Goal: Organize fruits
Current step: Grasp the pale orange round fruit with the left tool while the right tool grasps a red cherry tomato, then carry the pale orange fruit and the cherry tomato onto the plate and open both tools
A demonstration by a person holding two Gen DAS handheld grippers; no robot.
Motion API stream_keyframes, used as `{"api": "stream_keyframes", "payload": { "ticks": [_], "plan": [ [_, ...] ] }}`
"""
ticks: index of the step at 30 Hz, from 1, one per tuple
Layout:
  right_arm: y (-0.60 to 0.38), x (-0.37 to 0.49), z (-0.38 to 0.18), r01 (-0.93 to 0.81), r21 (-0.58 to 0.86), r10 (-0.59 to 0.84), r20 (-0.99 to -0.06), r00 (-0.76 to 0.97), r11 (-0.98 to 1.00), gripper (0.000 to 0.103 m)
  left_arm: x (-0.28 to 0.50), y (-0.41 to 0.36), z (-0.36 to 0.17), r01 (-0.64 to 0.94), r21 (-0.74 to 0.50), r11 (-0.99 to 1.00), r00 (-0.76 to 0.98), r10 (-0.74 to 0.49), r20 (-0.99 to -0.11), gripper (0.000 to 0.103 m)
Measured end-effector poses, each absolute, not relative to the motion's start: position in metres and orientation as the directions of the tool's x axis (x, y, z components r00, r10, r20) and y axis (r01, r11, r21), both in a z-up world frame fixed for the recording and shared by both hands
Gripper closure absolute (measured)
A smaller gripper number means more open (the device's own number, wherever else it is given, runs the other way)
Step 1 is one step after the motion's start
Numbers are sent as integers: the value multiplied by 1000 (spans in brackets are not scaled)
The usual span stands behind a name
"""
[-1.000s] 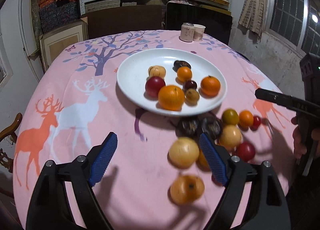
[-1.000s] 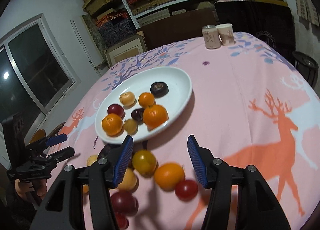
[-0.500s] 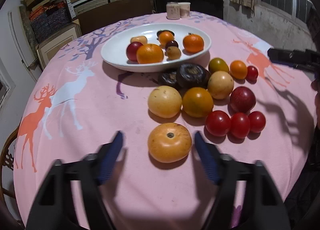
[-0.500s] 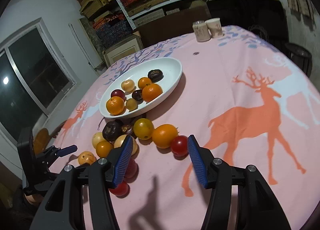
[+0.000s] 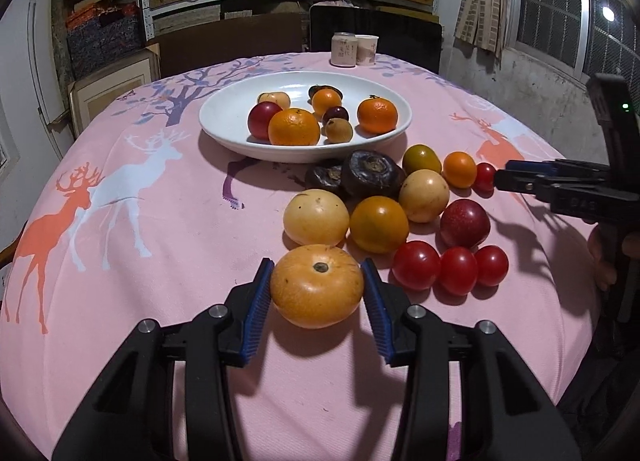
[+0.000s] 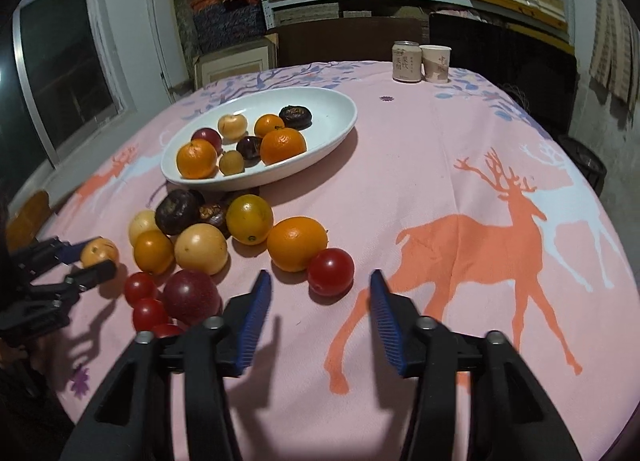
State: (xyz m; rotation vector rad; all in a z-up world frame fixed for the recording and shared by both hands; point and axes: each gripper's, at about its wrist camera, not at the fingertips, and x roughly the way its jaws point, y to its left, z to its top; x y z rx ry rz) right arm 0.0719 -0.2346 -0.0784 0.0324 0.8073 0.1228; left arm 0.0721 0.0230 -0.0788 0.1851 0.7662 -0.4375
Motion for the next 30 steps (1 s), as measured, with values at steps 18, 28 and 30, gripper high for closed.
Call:
{"api": "stream_keyframes", "payload": {
  "ticks": [18, 28, 30],
  "plan": [
    [-248, 86, -85, -87, 191, 201, -733, 650, 978, 75, 74, 29, -77, 439, -45, 897, 629, -343, -698, 60],
    [-260, 75, -61, -81, 250, 235, -682, 693, 965, 76, 80, 35, -73, 414, -64, 908, 616, -332, -714, 60],
    [-261, 76, -54, -86, 254, 239, -669, 704, 963, 76, 82, 37, -67, 406, -66, 912, 623, -329, -710, 60]
  ]
}}
